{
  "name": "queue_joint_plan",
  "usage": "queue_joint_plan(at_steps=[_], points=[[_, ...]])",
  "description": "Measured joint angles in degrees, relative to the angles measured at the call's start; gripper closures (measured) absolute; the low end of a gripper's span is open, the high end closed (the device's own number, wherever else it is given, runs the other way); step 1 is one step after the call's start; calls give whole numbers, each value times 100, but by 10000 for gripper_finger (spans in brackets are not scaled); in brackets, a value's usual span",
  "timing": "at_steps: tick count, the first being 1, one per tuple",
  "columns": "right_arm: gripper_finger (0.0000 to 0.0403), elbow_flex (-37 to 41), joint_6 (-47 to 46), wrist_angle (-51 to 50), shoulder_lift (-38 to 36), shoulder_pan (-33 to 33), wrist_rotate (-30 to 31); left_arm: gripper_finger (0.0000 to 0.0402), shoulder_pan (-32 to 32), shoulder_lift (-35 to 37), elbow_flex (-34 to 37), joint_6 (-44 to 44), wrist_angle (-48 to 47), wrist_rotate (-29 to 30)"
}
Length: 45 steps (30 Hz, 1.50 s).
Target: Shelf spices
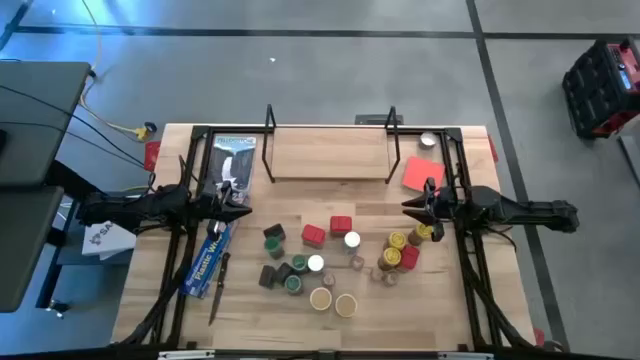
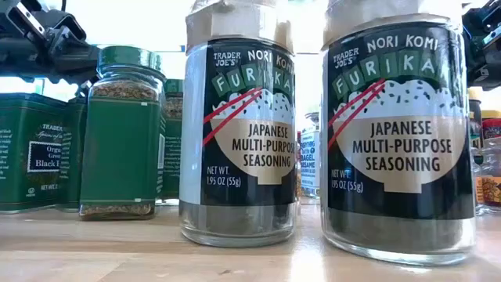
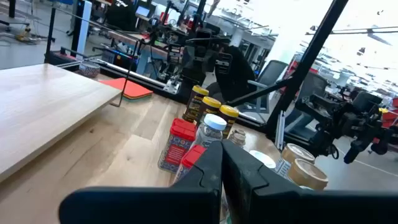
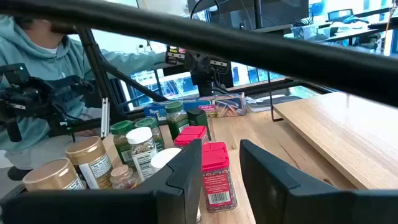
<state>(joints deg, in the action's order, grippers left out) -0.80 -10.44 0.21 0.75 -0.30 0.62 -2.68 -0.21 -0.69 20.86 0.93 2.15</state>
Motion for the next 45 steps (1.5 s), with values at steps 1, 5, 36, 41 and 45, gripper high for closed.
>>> queue_joint_plan(at_steps=[1, 5, 36, 41, 45], points=[[300, 0, 0, -1, -1, 1, -1, 400, 2, 0, -2, -2, -2, -2], [300, 1, 0, 0, -1, 1, -1, 400, 2, 0, -1, -1, -2, -1], [300, 0, 0, 0, 0, 0, -1, 400, 2, 0, -2, -449, -1, 30], [300, 0, 0, -2, 0, 0, -2, 400, 2, 0, -1, -1529, 0, 110], [300, 1, 0, 0, -1, 1, -1, 400, 2, 0, -2, -1555, 29, 109]])
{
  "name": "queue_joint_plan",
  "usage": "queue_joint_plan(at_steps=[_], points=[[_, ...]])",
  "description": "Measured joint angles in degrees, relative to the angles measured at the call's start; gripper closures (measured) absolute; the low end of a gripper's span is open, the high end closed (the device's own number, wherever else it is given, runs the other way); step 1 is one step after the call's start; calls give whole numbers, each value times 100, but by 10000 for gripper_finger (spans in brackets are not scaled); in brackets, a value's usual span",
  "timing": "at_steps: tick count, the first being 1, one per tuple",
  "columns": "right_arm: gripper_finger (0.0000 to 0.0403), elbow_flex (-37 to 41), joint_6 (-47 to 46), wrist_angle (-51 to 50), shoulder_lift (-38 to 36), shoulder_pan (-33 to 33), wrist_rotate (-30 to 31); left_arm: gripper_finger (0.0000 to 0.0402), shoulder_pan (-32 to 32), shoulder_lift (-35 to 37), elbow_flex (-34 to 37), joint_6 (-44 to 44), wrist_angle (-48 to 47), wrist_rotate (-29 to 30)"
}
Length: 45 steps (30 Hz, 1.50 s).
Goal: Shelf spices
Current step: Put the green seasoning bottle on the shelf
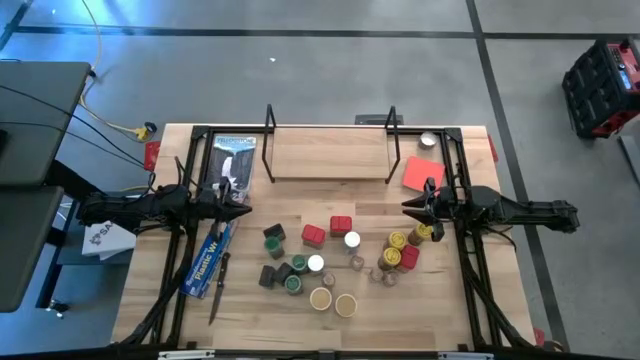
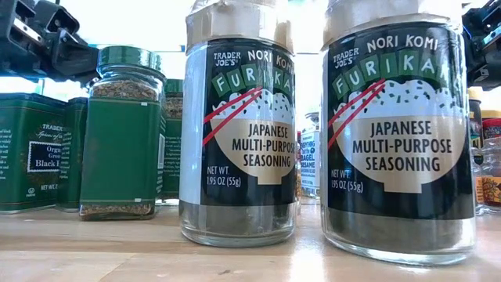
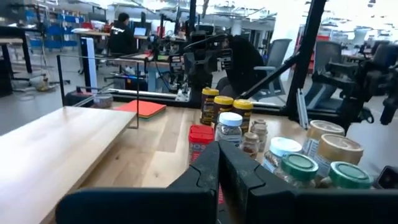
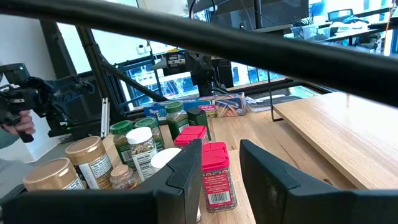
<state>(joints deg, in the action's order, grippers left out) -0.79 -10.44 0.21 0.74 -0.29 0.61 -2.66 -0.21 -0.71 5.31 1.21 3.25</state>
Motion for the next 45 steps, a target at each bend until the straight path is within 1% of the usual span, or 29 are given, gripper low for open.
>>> queue_joint_plan(at_steps=[4, 8, 10, 13, 14, 16, 19, 22, 25, 28, 30, 32, 34, 37, 40, 43, 45], points=[[300, -1, 0, -2, 1, 1, -1, 400, 0, 0, 2, 472, 473, 13], [300, 0, 0, -1, -1, -1, 1, 400, 0, -5, 0, 1041, 1290, 190], [300, 1, 0, -2, -1, 1, 1, 400, -3, -81, 0, 1181, 1776, 266], [300, 1, 0, 0, 1, 1, -1, 401, -140, -417, -87, 821, 2406, 37], [300, 1, 0, -2, -1, -1, -1, 401, -231, -606, -176, 699, 2456, 71], [300, -1, 0, -1, 0, 1, 1, 401, -470, -1104, -465, 472, 2374, 410], [300, 0, 0, -1, 0, 1, 0, 401, -929, -2104, -1077, 214, 1988, 1286], [300, -1, 0, 0, 1, 1, 1, 401, -1368, -3179, -1853, 154, 1220, 2248], [300, 0, 0, -1, 1, 1, 0, 399, -1711, -4127, -2783, 356, -107, 2798], [300, -1, 0, 0, -1, 1, -1, 387, -1910, -4877, -3741, 1195, -1681, 3072], [300, 0, 0, -1, -1, 0, 0, 369, -1968, -5319, -4293, 1796, -2576, 2940], [300, 0, 0, -1, -1, 1, 0, 345, -2011, -5690, -4692, 2232, -3072, 2636], [300, 0, 0, -1, 0, 0, 1, 316, -2060, -6000, -4928, 2460, -3142, 2267], [300, -1, 0, 0, -1, -1, 1, 269, -2120, -6438, -5045, 2667, -3086, 1678], [300, -1, 0, 0, -1, 0, -1, 229, -2119, -6848, -5045, 3330, -3161, 1296], [300, 0, 0, -2, -1, 0, 1, 204, -2116, -7231, -5045, 3950, -3217, 996], [300, 0, 0, -2, 0, 0, -1, 197, -2097, -7421, -5045, 4311, -3214, 927]])
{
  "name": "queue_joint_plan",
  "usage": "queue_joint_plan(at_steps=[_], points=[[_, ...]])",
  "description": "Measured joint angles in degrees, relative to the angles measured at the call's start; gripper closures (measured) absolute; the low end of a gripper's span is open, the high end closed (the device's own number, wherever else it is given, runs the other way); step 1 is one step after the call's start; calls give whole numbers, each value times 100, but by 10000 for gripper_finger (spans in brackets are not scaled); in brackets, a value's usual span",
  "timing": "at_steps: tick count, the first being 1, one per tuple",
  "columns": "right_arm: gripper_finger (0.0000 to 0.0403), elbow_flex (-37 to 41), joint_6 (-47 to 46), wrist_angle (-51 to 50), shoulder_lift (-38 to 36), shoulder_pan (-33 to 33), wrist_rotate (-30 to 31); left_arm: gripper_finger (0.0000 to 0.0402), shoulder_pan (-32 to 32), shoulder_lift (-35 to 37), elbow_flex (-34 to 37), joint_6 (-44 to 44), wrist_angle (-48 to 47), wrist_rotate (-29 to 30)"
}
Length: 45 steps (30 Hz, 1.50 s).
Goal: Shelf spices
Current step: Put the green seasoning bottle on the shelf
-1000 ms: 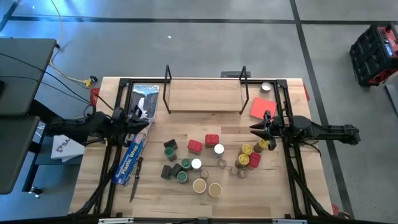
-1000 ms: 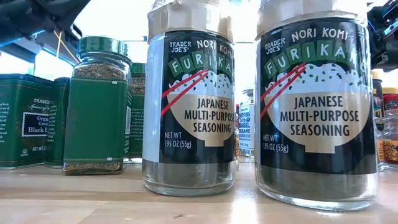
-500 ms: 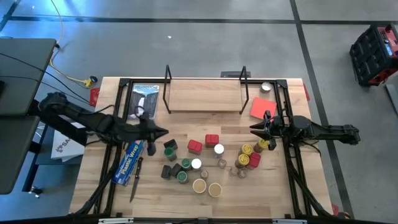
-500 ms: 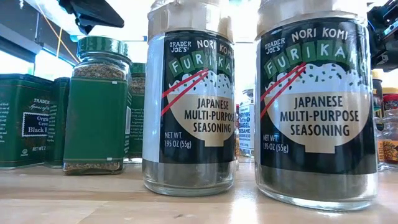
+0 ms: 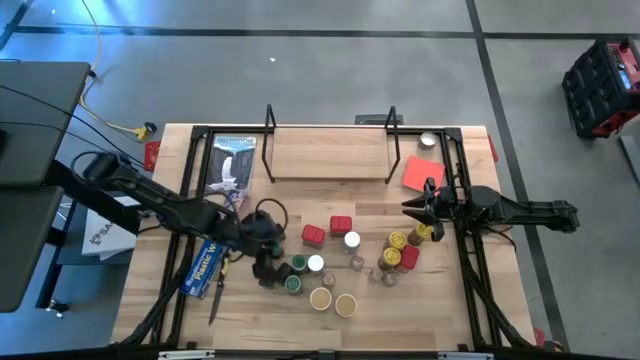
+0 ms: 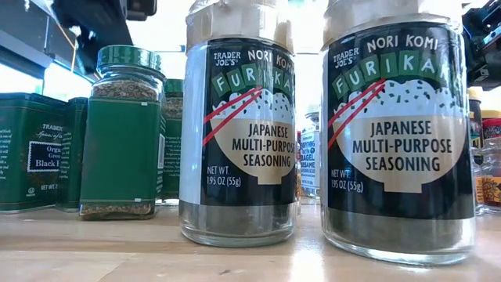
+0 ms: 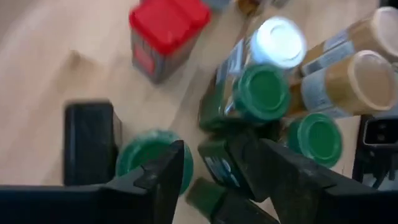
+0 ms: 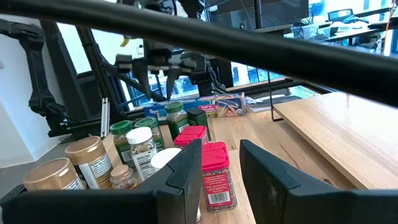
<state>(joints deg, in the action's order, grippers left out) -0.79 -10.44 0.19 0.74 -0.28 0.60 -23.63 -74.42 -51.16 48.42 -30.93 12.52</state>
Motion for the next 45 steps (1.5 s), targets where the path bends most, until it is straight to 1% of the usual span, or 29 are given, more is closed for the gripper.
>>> queue_joint_plan(at_steps=[4, 6, 8, 10, 13, 19, 21, 25, 28, 32, 36, 41, 45], points=[[300, 1, 0, 2, -1, -1, 0, 196, 10, -228, 0, 516, 67, 42], [300, 1, 0, 1, -1, 0, 0, 199, -29, -280, -7, 524, 85, 55], [300, 0, 0, 0, 0, -1, 1, 201, -87, -309, -11, 329, 95, 63], [300, 1, 0, 0, -1, -1, 0, 202, -136, -303, -11, -6, 100, 59], [300, -1, 0, 1, -1, 1, 0, 204, -193, -255, -103, -757, -18, -3], [300, -1, 0, 0, 0, -1, 1, 204, -193, -220, -712, -2716, -440, -51], [300, 0, 0, 2, -1, 1, 0, 204, -155, -222, -852, -3234, -622, -238], [300, 1, 0, 0, -1, -1, 0, 204, -28, -218, -1029, -3692, -1354, -647], [300, -1, 0, 0, -1, -1, 0, 201, 51, -220, -1029, -4238, -1751, -955], [300, -1, 0, 2, -1, 1, 2, 181, 216, -302, -1034, -4949, -1922, -1085], [300, 0, 0, 0, -1, -1, 0, 148, 472, -586, -1140, -5586, -1936, -1080], [300, 1, 0, 0, -1, -1, 0, 111, 694, -1158, -1630, -6312, -2258, -1082], [300, -1, 0, 2, 1, 1, 2, 102, 722, -1624, -2029, -7035, -2860, -1074]])
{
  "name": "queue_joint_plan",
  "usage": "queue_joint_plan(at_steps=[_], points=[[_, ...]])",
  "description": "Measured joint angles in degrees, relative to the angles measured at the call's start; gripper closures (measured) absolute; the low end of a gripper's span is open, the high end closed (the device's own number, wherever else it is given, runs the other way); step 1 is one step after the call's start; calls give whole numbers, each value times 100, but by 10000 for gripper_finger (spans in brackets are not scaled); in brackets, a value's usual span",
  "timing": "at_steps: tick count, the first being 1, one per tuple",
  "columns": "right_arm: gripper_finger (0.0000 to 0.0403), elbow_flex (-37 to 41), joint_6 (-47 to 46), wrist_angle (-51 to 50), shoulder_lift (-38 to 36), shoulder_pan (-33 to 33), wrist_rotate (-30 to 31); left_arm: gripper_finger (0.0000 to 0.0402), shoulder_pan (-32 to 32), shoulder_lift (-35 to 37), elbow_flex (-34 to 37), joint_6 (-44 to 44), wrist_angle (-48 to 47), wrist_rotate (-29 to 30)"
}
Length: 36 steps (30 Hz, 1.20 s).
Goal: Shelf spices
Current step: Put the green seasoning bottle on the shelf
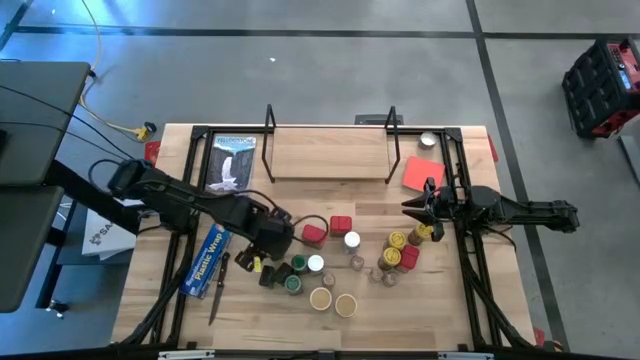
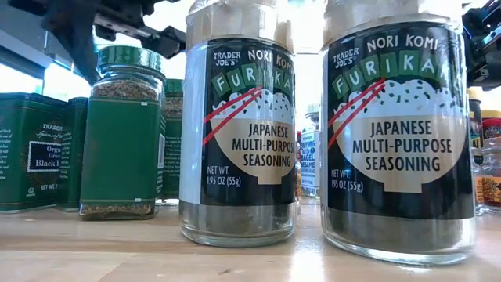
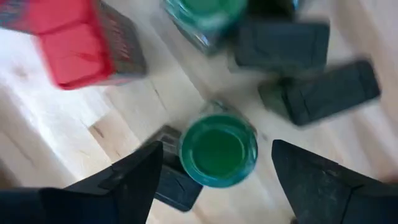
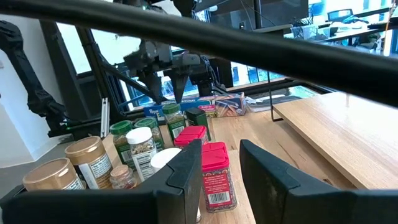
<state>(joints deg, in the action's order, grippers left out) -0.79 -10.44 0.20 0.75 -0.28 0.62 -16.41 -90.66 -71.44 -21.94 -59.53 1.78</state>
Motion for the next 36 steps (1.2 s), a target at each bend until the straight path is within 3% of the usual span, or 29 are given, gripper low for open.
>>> queue_joint_plan(at_steps=[8, 18, 26, 36], points=[[300, 2, 0, -2, 0, 0, -2, 101, -29, -672, -262, -1179, -545, 228], [300, 0, 0, -2, -1, -1, -2, 104, -190, -975, -591, -1012, -473, 105], [300, 0, 0, -2, 0, -2, -2, 151, -204, -980, -596, -539, -507, 173], [300, 0, 0, 0, 0, -2, 0, 159, -242, -980, -596, -1452, -636, 341]])
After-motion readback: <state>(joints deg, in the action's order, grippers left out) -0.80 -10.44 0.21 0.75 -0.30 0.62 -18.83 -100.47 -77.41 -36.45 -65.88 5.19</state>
